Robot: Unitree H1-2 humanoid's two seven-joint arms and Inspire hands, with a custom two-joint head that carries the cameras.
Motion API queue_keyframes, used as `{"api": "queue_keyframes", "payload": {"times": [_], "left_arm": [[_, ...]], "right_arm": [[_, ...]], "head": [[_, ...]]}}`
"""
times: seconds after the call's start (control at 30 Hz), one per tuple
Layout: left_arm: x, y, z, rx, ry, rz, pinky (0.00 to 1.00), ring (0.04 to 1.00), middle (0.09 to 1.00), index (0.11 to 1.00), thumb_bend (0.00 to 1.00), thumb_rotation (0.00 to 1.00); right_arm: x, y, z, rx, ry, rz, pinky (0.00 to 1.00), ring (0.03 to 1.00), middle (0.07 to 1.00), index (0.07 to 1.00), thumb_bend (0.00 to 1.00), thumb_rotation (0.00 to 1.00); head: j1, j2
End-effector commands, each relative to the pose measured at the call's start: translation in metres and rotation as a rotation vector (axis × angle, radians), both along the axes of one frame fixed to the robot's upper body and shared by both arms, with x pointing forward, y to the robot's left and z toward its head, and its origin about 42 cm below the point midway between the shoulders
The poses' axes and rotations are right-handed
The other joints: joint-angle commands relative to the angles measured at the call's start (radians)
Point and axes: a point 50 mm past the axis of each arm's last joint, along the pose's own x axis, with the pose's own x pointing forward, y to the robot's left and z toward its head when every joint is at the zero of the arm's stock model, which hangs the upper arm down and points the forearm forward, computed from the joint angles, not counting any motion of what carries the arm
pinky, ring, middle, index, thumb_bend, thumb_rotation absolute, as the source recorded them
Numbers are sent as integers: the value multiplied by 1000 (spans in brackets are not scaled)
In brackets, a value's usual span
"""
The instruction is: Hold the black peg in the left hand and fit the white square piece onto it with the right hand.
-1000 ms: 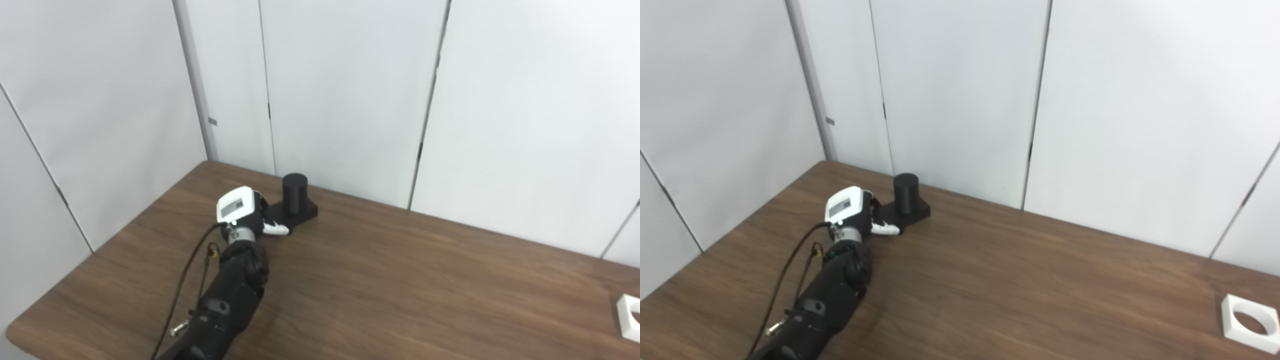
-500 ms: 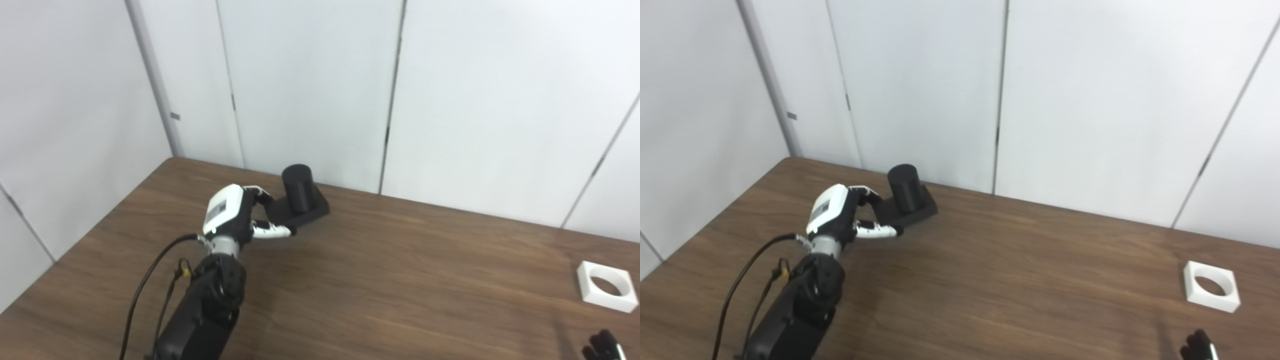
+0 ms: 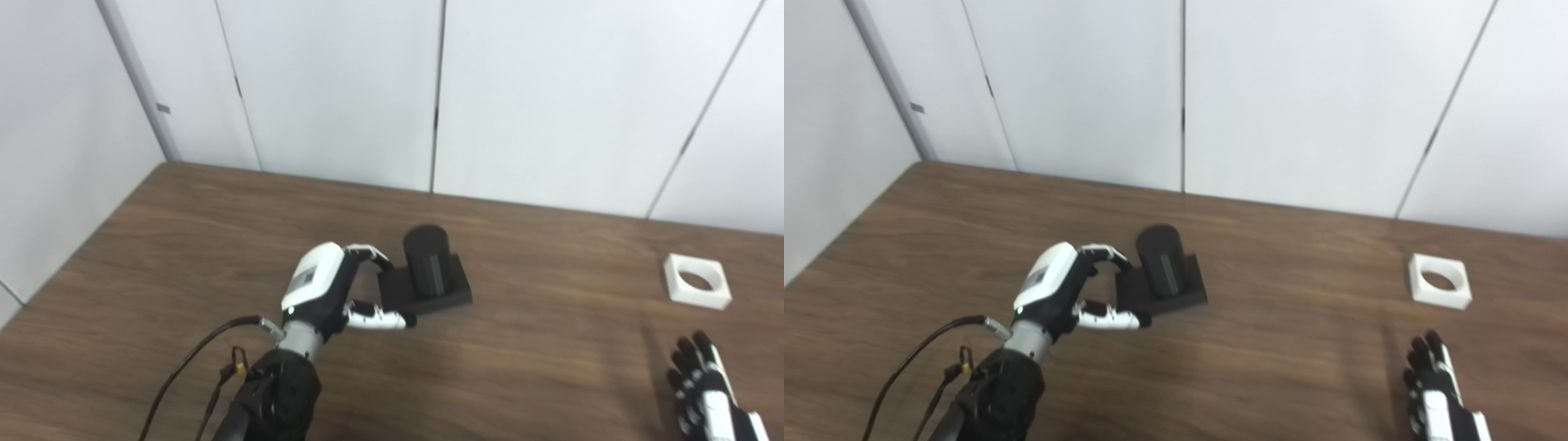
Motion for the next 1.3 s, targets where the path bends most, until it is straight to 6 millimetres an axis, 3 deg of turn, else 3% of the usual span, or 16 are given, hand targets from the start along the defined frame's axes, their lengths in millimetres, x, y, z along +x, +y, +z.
{"api": "queue_keyframes", "payload": {"times": [0.0, 0.4, 0.67, 0.93, 1.13, 1.27], "left_arm": [[-3, -3, 19, 5, -95, -43, 745, 812, 779, 486, 512, 48], [-43, -34, -15, 45, -40, -212, 704, 797, 778, 486, 512, 45], [-58, -40, -28, 53, -16, -328, 678, 788, 782, 486, 512, 44], [-68, -45, -36, 74, 0, -374, 733, 810, 791, 487, 512, 45], [-77, -48, -46, 141, -16, -364, 894, 827, 780, 486, 515, 43], [-81, -48, -53, 168, 10, -351, 905, 834, 783, 486, 514, 43]], "right_arm": [[8, 16, 15, 38, -75, -13, 988, 979, 961, 973, 519, 836], [12, 24, 23, 50, -72, 6, 1000, 971, 968, 969, 533, 847], [12, 26, 26, 42, -73, 9, 1000, 965, 958, 972, 555, 847], [14, 28, 27, 45, -71, 9, 1000, 958, 954, 969, 579, 830], [14, 29, 28, 37, -70, 10, 1000, 949, 952, 971, 584, 843], [15, 29, 28, 35, -64, 9, 1000, 951, 948, 967, 600, 837]], "head": [[-15, 15], [-86, 72], [-103, 89], [-107, 99], [-110, 102], [-110, 103]]}}
